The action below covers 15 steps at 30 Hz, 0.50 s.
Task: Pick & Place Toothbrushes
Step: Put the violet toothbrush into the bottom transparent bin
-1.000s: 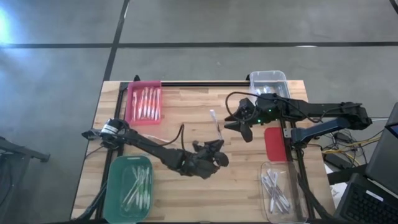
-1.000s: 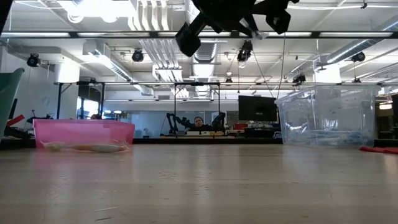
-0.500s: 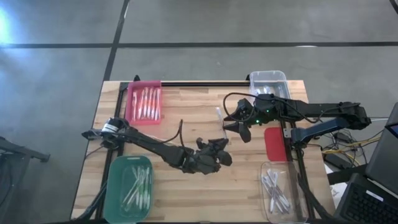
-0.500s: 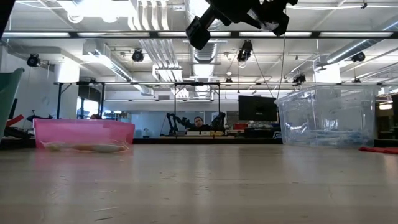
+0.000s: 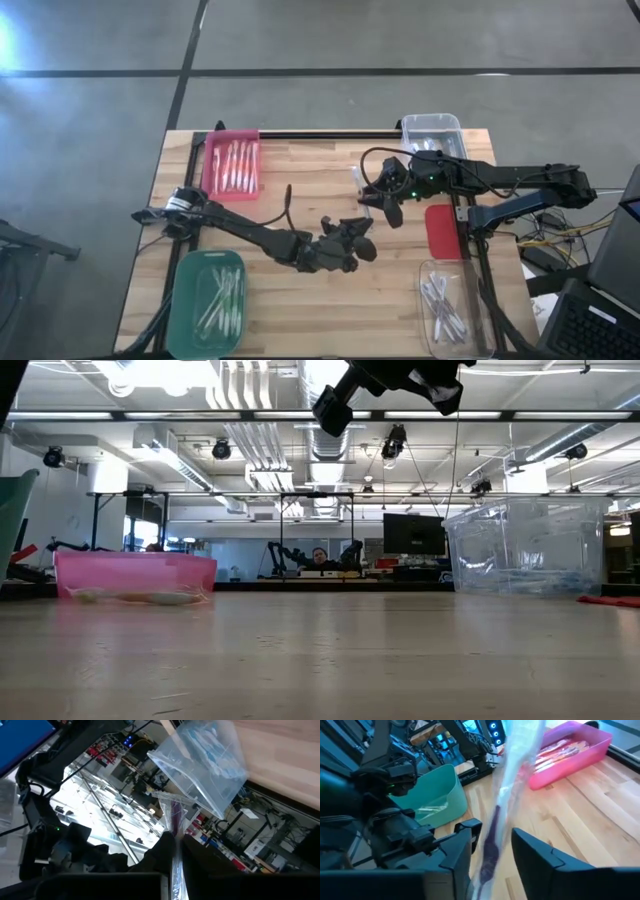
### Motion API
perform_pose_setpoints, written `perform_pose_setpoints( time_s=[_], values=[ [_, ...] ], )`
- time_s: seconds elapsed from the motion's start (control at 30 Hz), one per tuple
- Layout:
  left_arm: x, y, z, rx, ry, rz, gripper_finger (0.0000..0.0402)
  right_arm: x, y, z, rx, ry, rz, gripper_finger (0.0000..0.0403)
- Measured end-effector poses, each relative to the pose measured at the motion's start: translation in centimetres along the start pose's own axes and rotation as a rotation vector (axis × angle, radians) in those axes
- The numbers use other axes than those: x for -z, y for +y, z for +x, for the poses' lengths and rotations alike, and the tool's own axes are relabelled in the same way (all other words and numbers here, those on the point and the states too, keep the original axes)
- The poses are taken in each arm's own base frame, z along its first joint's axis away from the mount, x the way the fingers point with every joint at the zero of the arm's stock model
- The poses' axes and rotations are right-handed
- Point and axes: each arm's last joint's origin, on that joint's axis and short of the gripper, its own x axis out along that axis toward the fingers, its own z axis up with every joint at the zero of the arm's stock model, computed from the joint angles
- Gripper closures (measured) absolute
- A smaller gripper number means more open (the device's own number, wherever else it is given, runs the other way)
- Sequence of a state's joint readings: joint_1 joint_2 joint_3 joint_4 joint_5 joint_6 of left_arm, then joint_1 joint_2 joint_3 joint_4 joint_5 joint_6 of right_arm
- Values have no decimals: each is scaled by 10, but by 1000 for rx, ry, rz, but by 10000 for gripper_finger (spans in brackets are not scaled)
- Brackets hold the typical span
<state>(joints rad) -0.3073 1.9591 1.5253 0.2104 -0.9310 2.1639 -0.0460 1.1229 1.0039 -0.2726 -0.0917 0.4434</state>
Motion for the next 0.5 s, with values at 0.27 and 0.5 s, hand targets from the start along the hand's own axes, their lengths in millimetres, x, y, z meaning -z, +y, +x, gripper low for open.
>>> perform_pose_setpoints(
  time_s=[0.27, 0.5],
  values=[
    [0, 0, 0, 1, 0, 9, 371, 0, 0, 0, 14, -8, -2, 338],
    [-1, -1, 0, 7, -5, 19, 364, 0, 0, 0, 11, -5, -1, 382]
  ],
)
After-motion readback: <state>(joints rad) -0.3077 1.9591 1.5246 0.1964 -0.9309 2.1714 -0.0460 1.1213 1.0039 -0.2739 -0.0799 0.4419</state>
